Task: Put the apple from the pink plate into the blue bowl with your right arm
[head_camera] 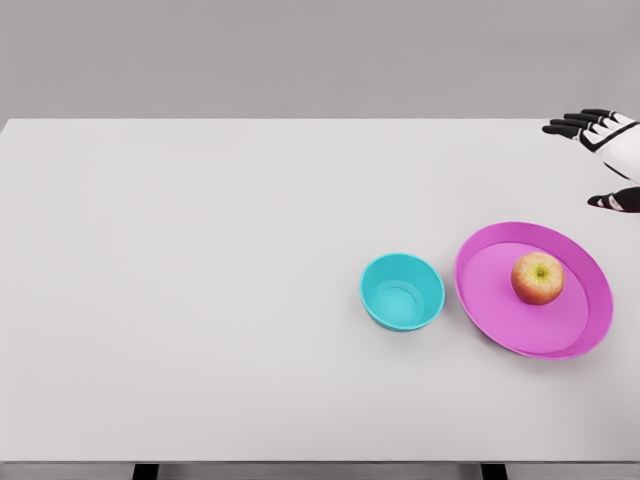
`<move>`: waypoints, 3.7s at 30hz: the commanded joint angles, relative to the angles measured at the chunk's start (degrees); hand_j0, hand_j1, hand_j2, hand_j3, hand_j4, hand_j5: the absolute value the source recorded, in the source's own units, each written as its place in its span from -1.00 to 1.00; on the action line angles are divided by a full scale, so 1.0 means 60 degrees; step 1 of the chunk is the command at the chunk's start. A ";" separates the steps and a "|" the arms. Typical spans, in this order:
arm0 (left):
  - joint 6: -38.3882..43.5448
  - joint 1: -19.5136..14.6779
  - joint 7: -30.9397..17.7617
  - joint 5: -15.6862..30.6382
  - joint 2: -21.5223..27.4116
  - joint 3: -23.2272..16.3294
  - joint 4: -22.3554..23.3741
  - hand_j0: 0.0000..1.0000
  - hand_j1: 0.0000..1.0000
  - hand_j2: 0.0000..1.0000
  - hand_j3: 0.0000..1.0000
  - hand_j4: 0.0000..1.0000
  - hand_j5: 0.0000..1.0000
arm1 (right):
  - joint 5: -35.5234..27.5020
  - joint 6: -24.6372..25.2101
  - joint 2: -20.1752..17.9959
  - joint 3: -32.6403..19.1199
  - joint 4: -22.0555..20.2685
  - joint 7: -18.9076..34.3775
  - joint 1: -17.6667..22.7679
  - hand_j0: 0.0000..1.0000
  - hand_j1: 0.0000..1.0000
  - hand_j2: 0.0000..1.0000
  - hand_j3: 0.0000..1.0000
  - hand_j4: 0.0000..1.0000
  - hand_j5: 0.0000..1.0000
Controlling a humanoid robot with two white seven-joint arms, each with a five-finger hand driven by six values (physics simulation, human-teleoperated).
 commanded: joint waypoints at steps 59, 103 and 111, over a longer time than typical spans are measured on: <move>0.0000 0.0000 -0.0001 -0.0001 0.0001 0.0000 -0.0001 1.00 1.00 1.00 1.00 1.00 1.00 | 0.0024 0.0005 0.0162 0.1208 -0.0969 0.5063 -0.0015 1.00 1.00 1.00 1.00 1.00 1.00; 0.0000 0.0000 -0.0001 -0.0001 0.0001 0.0000 -0.0001 1.00 1.00 1.00 1.00 1.00 1.00 | -0.0093 0.0005 0.1055 0.1135 -0.3166 0.5078 -0.0659 0.00 0.00 0.00 0.00 0.00 0.00; 0.0000 0.0000 -0.0001 -0.0001 0.0001 0.0000 -0.0001 1.00 1.00 1.00 1.00 1.00 1.00 | -0.0078 0.0005 0.1685 0.1487 -0.3372 0.5078 -0.0645 0.00 0.00 0.00 0.00 0.00 0.00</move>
